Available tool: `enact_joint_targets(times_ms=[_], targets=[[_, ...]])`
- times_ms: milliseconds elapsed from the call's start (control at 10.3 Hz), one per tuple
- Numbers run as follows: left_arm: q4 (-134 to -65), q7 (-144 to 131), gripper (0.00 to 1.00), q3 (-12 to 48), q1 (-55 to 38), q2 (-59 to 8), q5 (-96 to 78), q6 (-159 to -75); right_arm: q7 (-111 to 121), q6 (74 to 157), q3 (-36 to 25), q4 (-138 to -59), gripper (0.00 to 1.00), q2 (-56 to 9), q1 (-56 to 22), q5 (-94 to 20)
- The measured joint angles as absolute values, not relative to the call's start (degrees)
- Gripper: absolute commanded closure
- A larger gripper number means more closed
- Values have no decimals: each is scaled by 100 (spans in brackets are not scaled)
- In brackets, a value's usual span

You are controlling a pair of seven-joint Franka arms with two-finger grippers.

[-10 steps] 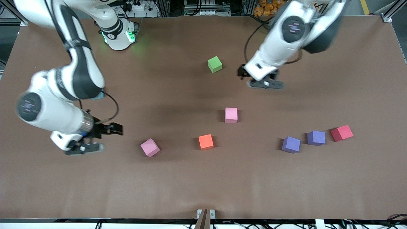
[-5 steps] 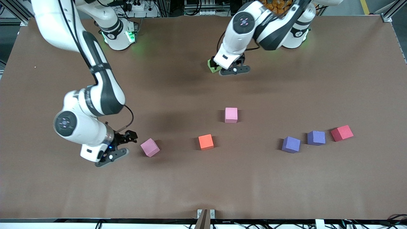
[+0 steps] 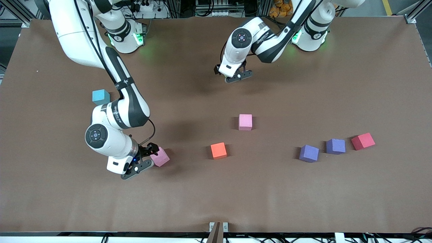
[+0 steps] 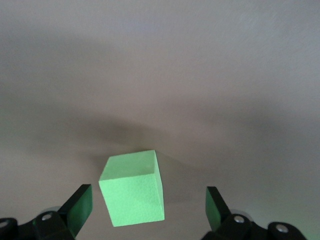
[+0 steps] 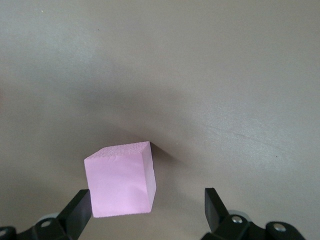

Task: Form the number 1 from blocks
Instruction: 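Grasp the pink cube with the right gripper while the left gripper grasps green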

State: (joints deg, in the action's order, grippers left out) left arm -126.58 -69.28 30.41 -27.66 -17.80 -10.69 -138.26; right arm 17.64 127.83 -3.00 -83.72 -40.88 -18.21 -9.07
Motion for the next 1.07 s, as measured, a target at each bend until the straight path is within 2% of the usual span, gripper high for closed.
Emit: enact_joint_targets(times_ms=[1066], targets=[[-12787,-7540,0,3065,-2909,-2247,-1069,-13872,1769,13210,-289,-8510,0,-4366,-2067,-1221]])
